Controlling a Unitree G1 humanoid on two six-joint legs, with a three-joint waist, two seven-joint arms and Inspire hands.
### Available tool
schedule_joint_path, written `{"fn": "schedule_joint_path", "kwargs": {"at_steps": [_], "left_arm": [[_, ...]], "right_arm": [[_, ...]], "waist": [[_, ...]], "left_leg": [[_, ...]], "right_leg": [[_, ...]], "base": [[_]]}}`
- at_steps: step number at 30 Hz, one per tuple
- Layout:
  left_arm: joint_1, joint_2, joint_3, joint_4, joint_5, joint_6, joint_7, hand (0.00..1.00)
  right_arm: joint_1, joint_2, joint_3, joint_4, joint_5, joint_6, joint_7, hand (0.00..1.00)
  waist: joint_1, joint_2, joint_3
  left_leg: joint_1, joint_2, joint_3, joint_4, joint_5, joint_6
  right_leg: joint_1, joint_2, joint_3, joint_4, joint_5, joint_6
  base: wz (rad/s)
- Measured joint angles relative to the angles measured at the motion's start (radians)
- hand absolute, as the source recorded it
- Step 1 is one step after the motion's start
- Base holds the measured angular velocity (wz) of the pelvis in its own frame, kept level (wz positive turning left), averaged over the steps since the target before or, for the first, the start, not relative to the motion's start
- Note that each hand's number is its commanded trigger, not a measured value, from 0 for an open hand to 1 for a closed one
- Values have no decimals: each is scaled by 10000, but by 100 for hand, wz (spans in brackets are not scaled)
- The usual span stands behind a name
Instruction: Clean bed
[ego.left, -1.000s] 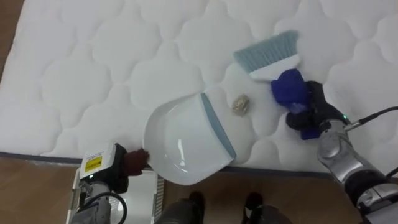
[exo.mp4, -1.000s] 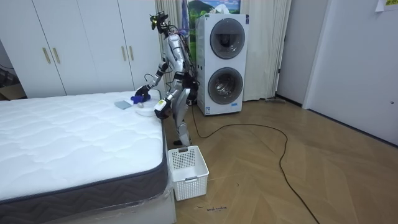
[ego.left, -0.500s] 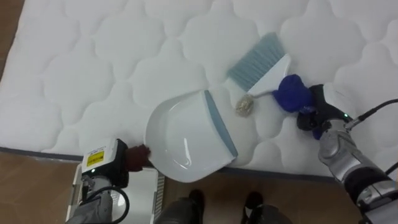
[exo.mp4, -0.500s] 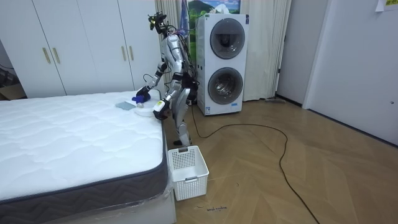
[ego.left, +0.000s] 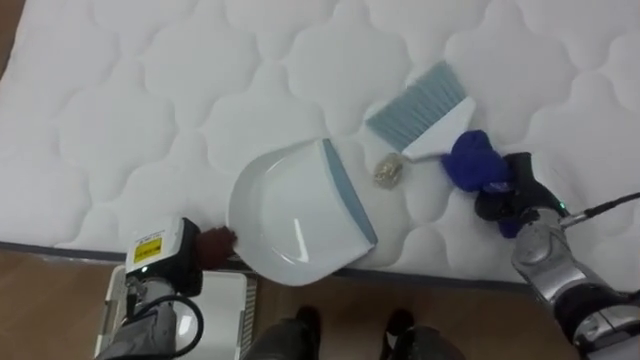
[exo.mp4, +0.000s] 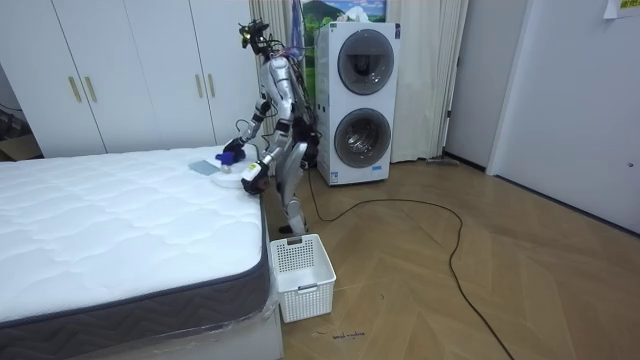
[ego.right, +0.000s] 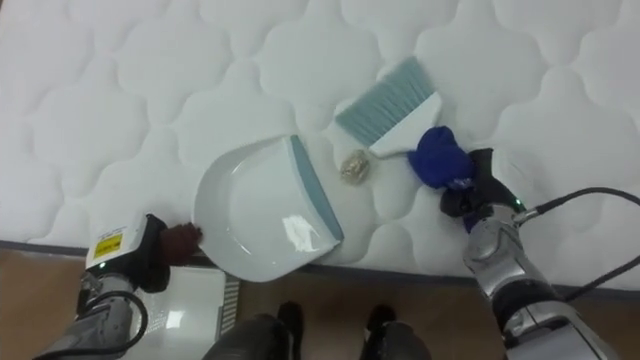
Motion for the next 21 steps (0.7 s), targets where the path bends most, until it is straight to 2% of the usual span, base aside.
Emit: {"fn": "schedule_joint_path", "kwargs": {"at_steps": [3,5,7,8,10,13,16,20,21], "left_arm": [[-49,529,3,-234,396,0,290,100],[-115,709,1,-271,421,-1,356,100],[-131,977,0,-284,703,-1,520,100],[-132,1058,-1,-284,787,-1,554,100],[-126,1512,-1,-426,1147,7,688,100],[-110,1825,-2,-584,1291,74,722,100],[-146,1995,-7,-587,1302,101,791,100],[-149,2123,-7,-559,1300,140,928,100],[-148,2185,-8,-573,1290,145,994,100]], "right_arm": [[-221,-64,-171,341,-678,7,3,100],[-289,-373,-214,453,-1070,59,1,100],[-498,-1063,-213,674,-1845,112,11,100],[-510,-1274,-213,673,-2017,133,13,100],[-643,-2104,-224,631,-2823,247,17,100],[-941,-2758,-125,566,-3907,580,-64,100],[-1173,-3025,158,327,-4827,823,-270,100],[-1235,-3045,338,-145,-6096,912,-535,100],[-1375,-3047,491,-231,-6650,943,-609,100]], "waist": [[-44,-416,-8],[-65,-527,-8],[-69,-605,33],[-83,-610,33],[-90,-728,27],[-58,-855,16],[-137,-993,45],[-206,-1095,89],[-234,-1182,137]], "left_leg": [[-39,-24,107,41,1,24],[-63,-11,105,138,-31,71],[-90,22,130,179,-60,119],[-116,26,132,197,-67,129],[-238,48,219,214,-72,139],[-162,106,396,230,-73,141],[-159,193,481,209,-73,140],[-164,244,511,233,-74,134],[-166,246,567,229,-75,134]], "right_leg": [[-153,-42,97,135,-6,10],[-151,-25,160,143,2,21],[-186,6,199,130,73,57],[-200,6,197,130,84,60],[-375,10,251,152,140,47],[-400,35,372,189,163,31],[-439,91,411,155,225,-17],[-460,137,422,164,247,-51],[-524,138,489,215,249,-56]], "base": [[-7],[-4],[-10],[-8],[-9],[-17],[-12],[-2],[-8]]}}
